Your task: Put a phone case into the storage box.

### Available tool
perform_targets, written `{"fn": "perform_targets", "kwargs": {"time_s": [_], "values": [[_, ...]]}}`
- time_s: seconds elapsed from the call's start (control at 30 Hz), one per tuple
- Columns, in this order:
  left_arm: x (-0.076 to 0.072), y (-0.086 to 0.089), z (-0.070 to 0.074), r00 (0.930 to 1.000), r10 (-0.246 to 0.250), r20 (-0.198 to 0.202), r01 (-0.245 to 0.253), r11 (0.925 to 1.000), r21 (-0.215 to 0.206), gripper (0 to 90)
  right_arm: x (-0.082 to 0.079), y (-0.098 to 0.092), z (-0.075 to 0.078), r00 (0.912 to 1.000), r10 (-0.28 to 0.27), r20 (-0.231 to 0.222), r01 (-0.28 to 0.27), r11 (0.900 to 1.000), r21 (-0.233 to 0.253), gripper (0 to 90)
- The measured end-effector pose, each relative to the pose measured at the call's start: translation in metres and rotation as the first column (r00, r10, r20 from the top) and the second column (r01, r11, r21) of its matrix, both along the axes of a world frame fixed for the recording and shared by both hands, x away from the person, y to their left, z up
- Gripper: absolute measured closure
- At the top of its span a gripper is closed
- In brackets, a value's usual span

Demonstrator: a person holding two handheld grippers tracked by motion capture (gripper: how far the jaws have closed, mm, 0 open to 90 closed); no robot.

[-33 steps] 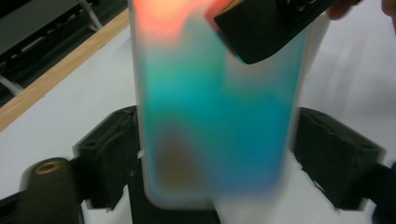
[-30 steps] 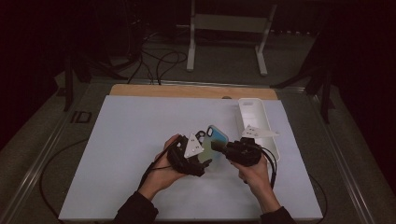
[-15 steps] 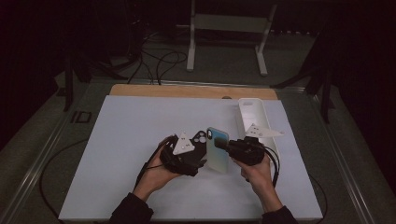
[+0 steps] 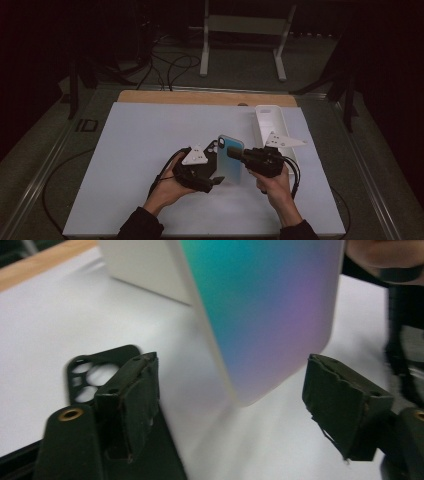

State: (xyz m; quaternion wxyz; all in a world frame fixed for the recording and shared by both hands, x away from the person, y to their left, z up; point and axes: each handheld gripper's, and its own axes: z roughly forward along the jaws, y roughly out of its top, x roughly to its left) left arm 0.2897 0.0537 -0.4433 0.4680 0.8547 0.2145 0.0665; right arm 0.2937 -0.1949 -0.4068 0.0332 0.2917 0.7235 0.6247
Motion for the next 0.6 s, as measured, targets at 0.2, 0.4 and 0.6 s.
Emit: {"fn": "perform_targets", "kwargs": {"time_s": [0.2,0.4,0.6], "values": [[-0.0001,-0.0034,-0.0029,0.998,-0.059,-0.022,0.058,0.998,-0.026,28.3,0.0,0.0019,0.0011,0.9984,0.056,0.003,-0.056,0.997,0.058,86.0],[0.0005,-0.005,-0.0038,0.9938,-0.103,-0.041,0.101,0.9933,-0.057,35.4,-0.001,0.0043,0.0013,0.9957,0.09,0.022,-0.091,0.992,0.083,85.9],[0.0007,-0.0019,-0.0028,0.9911,-0.129,-0.032,0.126,0.9888,-0.08,49.6,-0.0007,0.0029,0.0001,0.9942,0.097,0.046,-0.102,0.988,0.118,85.8]]}}
